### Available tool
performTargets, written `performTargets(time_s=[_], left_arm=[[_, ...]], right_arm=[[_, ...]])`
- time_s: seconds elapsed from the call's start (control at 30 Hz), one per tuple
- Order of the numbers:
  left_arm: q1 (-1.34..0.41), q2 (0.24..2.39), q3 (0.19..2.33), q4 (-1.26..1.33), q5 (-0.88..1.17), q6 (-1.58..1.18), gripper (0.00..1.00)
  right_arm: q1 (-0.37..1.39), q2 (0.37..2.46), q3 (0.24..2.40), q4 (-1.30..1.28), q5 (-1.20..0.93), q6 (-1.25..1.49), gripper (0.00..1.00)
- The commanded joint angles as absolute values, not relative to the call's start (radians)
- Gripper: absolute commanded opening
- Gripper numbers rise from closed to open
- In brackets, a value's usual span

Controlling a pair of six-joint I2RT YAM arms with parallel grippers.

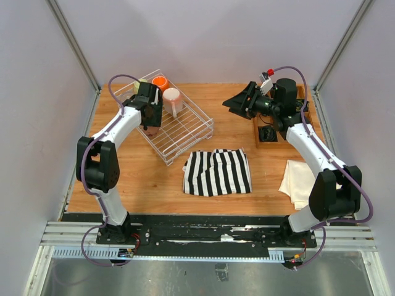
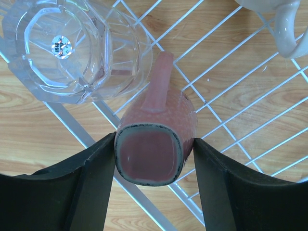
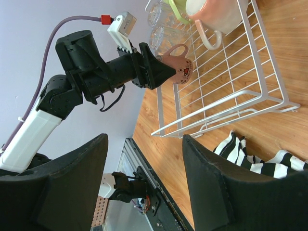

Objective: Load the cups into the dish rack

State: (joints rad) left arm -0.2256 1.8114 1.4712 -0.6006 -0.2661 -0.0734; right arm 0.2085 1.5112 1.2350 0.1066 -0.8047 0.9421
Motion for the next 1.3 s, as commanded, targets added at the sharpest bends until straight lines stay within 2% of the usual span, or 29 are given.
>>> performTargets(time_s=[0.0,0.27,0.6,0.87,0.9,0.97,1.1,1.27], left_arm=[[-0.229,1.770,1.462,-0.590,-0.283,-0.089,0.67],[-0.228,1.753,1.496,-0.610,-0.268,-0.097,0.73],[-0.227,1.647,1.548,-0.646,-0.207,-0.158,0.76],[-0.225,1.445,1.497,-0.590,-0.194,-0.233,0.91],[-0.224,1.416,1.472,-0.571,-0.192,-0.241,0.98],[-0.222,1.364,1.433,-0.531,-0.186,-0.263,1.00],[-0.213,1.267,1.350,-0.484,-0.149,-0.311,1.00],[-0.197,1.113,1.194,-0.388,-0.114,-0.361,1.00]], right_arm=[[0.195,1.513,1.225,0.122,-0.822,0.937,0.64],[0.194,1.511,1.222,0.123,-0.824,0.939,0.63],[0.196,1.508,1.215,0.120,-0.826,0.926,0.63],[0.195,1.451,1.210,-0.047,-0.793,0.736,0.65],[0.195,1.440,1.207,-0.073,-0.781,0.704,0.66],[0.196,1.412,1.208,-0.154,-0.747,0.634,0.74],[0.195,1.349,1.220,-0.297,-0.649,0.483,1.00],[0.196,1.251,1.234,-0.461,-0.436,0.327,0.99]])
